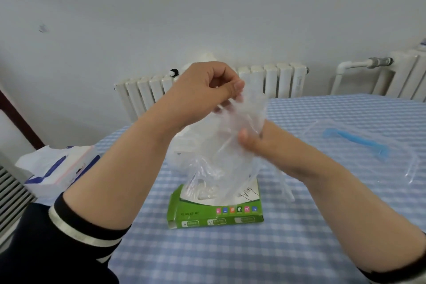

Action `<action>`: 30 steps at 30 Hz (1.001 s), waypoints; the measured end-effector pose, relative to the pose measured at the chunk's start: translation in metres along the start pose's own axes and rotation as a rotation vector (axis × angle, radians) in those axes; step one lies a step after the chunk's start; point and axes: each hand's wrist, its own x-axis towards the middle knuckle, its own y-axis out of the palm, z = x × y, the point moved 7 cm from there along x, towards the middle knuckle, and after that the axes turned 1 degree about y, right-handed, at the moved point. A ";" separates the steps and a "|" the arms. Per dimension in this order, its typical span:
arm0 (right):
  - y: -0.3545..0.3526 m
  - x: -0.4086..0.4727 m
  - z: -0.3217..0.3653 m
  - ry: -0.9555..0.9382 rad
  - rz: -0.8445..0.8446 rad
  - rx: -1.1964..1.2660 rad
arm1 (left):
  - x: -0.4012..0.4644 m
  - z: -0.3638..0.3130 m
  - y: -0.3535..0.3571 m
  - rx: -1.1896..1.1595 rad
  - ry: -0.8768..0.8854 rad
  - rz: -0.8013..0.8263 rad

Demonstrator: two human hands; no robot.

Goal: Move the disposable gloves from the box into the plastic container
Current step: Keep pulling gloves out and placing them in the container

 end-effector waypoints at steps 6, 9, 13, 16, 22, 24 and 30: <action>0.036 -0.010 -0.074 0.390 0.335 -0.698 | 0.000 -0.002 -0.005 -0.018 0.009 -0.055; 0.037 -0.014 -0.078 0.424 0.353 -0.835 | 0.001 -0.006 -0.009 -0.074 0.011 -0.065; 0.034 -0.015 -0.092 0.456 0.360 -0.879 | 0.006 -0.014 -0.024 -0.100 0.054 -0.134; 0.032 -0.015 -0.091 0.432 0.392 -0.808 | 0.010 -0.020 -0.030 -0.092 0.096 -0.173; 0.025 -0.013 -0.082 0.490 0.349 -0.764 | 0.032 -0.012 -0.048 0.168 0.071 -0.337; 0.024 -0.015 -0.080 0.517 0.403 -0.867 | 0.049 0.018 -0.049 0.232 -0.059 -0.319; 0.031 -0.024 -0.086 0.529 0.518 -0.994 | 0.074 0.144 -0.052 0.073 -0.553 -0.290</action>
